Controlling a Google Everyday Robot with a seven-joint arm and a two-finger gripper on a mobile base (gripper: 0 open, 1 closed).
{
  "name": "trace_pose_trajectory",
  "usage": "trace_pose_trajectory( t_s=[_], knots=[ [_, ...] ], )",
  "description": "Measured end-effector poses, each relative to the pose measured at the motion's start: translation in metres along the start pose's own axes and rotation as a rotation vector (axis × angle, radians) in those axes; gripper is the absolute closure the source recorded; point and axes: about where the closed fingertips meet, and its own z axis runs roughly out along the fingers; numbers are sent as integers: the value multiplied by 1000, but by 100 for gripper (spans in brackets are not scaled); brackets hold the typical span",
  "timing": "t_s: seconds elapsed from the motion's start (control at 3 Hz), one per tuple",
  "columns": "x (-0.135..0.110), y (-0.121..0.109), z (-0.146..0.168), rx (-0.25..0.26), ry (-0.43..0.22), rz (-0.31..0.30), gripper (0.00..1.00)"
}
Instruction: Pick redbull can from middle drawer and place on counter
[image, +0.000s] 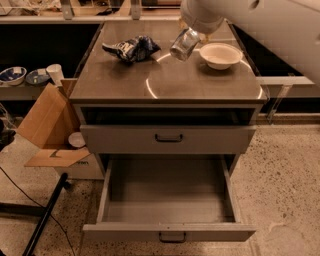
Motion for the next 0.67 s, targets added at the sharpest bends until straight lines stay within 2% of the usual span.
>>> trace_pose_trajectory(
  t_s=[0.33, 0.67],
  knots=[
    [-17, 3, 5, -22, -118, -85, 100],
    [-28, 6, 13, -46, -198, -150, 100]
  ],
)
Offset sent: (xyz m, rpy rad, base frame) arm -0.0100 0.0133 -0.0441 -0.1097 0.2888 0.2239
